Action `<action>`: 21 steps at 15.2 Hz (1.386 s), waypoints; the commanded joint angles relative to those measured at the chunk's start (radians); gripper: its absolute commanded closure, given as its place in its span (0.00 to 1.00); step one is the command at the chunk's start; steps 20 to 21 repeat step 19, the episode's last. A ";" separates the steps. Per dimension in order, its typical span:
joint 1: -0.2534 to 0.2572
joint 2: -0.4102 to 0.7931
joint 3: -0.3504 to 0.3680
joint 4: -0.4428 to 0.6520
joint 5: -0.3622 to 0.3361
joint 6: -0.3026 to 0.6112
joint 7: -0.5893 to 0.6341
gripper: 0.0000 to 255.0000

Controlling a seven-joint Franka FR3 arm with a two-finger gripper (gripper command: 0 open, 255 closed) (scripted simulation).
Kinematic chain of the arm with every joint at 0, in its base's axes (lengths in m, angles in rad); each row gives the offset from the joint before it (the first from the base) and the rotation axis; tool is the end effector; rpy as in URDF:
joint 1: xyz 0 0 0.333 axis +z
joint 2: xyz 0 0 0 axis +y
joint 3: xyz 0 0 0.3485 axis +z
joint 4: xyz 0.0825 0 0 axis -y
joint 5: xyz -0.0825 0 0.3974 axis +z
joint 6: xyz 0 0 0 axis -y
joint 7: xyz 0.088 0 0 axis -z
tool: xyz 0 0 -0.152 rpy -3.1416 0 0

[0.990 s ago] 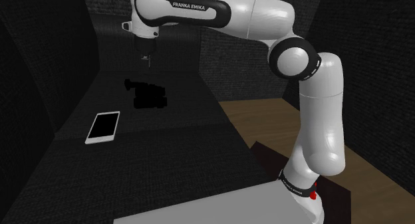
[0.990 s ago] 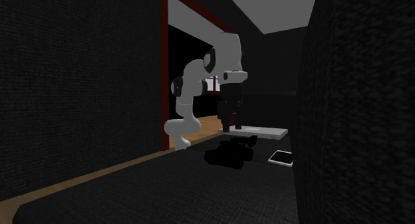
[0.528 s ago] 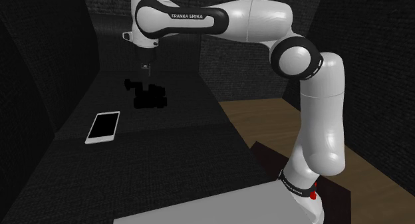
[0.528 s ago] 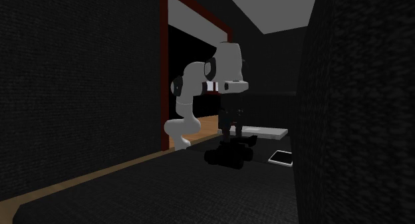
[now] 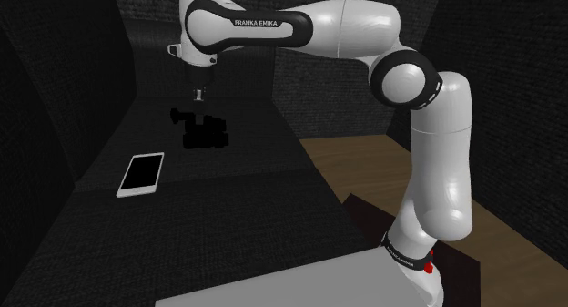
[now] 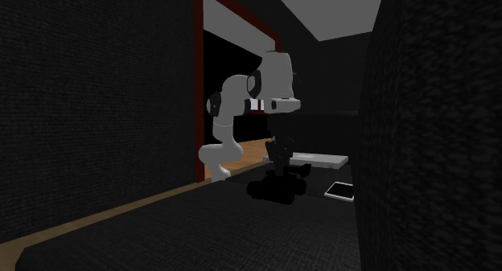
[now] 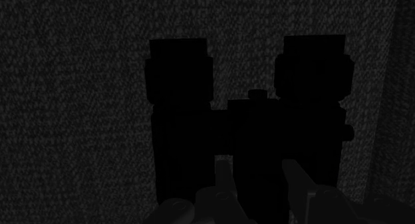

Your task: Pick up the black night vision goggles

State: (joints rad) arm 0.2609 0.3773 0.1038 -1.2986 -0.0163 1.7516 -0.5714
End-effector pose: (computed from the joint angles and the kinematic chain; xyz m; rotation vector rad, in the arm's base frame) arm 0.6664 0.2388 0.5231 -2.7939 -1.4011 -0.1243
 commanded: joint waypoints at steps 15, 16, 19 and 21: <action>0.012 0.071 0.000 0.286 -0.008 -0.217 0.005 1.00; 0.013 0.081 0.000 0.317 -0.009 -0.237 0.005 1.00; 0.015 0.095 0.000 0.355 -0.010 -0.261 0.006 1.00; 0.015 0.095 0.000 0.355 -0.010 -0.261 0.006 1.00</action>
